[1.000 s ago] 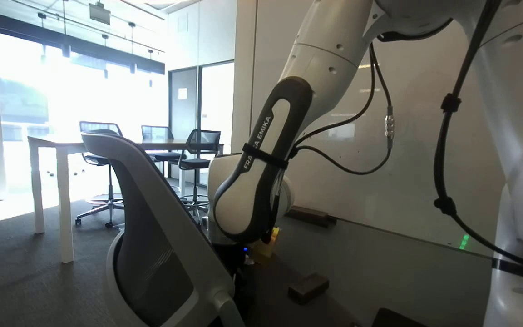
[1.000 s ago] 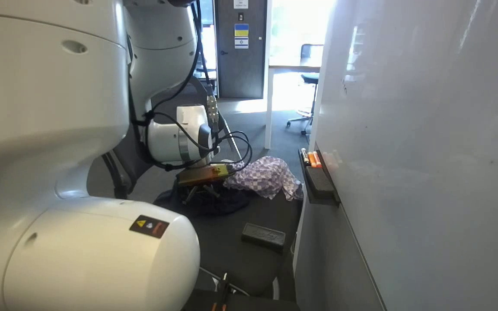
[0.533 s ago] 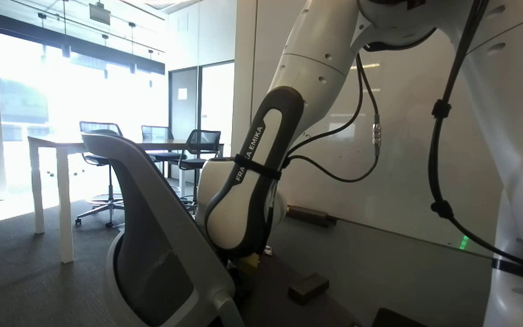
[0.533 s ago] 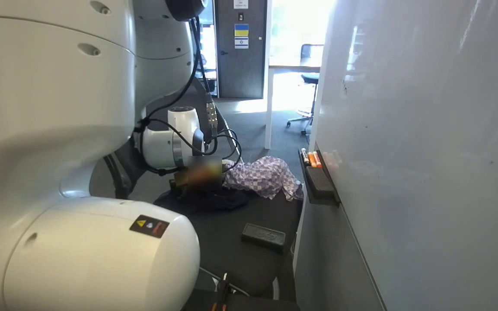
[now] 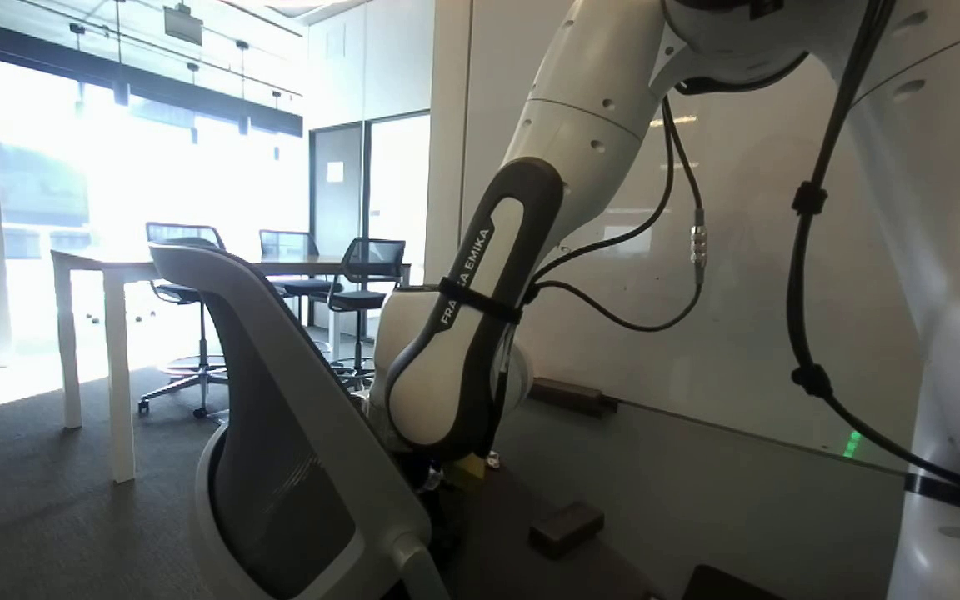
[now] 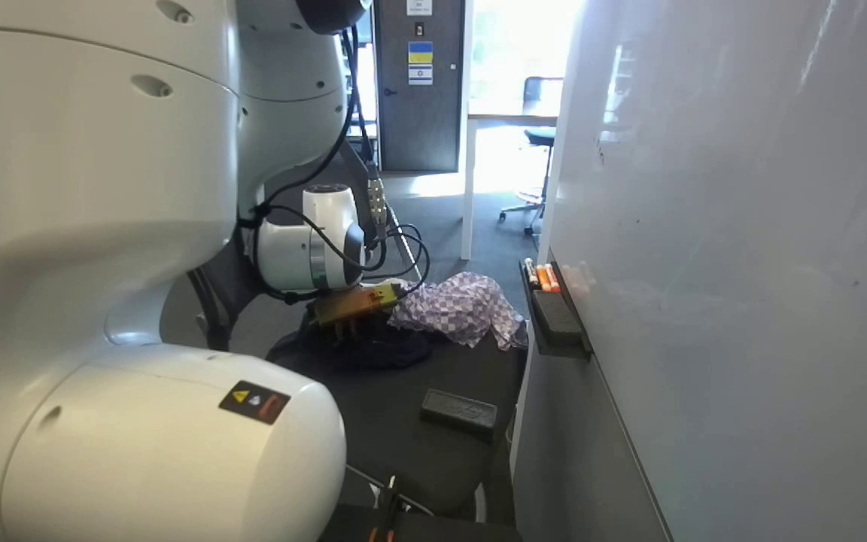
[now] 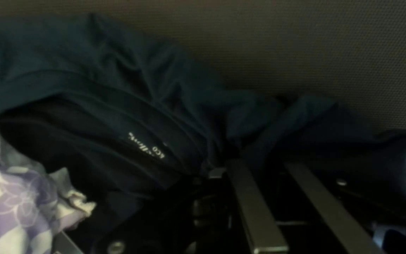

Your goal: Place the clothing on the backrest of the chair then pick up the towel.

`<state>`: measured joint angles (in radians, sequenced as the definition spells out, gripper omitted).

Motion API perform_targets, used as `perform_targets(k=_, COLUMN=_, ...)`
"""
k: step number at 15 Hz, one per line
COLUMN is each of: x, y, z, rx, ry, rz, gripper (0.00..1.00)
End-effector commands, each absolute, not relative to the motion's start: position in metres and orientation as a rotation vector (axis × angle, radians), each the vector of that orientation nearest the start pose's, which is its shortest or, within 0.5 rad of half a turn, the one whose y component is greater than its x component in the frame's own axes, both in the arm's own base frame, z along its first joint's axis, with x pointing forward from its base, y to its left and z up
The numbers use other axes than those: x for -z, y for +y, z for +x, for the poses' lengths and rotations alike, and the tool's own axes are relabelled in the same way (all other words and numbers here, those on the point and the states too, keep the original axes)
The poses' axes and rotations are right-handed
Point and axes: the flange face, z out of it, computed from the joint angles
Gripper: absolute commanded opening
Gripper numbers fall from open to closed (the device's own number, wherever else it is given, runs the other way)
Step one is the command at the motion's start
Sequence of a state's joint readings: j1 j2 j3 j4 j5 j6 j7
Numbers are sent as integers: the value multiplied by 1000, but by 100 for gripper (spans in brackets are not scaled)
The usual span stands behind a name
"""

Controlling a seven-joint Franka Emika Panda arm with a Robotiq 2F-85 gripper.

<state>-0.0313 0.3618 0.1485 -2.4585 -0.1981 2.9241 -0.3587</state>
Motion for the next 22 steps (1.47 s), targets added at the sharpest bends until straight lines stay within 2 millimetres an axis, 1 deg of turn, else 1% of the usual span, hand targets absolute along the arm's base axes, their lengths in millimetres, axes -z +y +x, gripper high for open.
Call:
perform_targets(k=1, x=-182, y=65, z=483, rx=175, ry=-963, rz=-3007, gripper=5)
perform_targets(k=2, x=-190, y=67, z=484, rx=187, ry=-955, rz=-3004, gripper=4)
perform_targets(k=3, x=-198, y=69, z=486, rx=199, ry=-941, rz=-3011, gripper=8)
perform_targets(k=6, x=-245, y=75, z=497, rx=283, ry=-875, rz=-3049, gripper=8)
perform_targets(k=8, x=-285, y=77, z=503, rx=362, ry=-827, rz=-3084, gripper=8)
perform_targets(k=10, x=-332, y=82, z=507, rx=470, ry=-776, rz=-3123, gripper=8)
perform_targets(k=13, x=-401, y=99, z=506, rx=597, ry=-701, rz=-3182, gripper=8)
perform_targets(k=14, x=-422, y=110, z=496, rx=660, ry=-670, rz=-3199, gripper=8)
perform_targets(k=16, x=-466, y=131, z=485, rx=824, ry=-641, rz=-3203, gripper=8)
perform_targets(k=20, x=-548, y=191, z=455, rx=1107, ry=-598, rz=-3148, gripper=8)
perform_targets(k=21, x=-565, y=200, z=470, rx=1196, ry=-601, rz=-3120, gripper=8)
perform_targets(k=22, x=-581, y=216, z=464, rx=1269, ry=-592, rz=-3090, gripper=8)
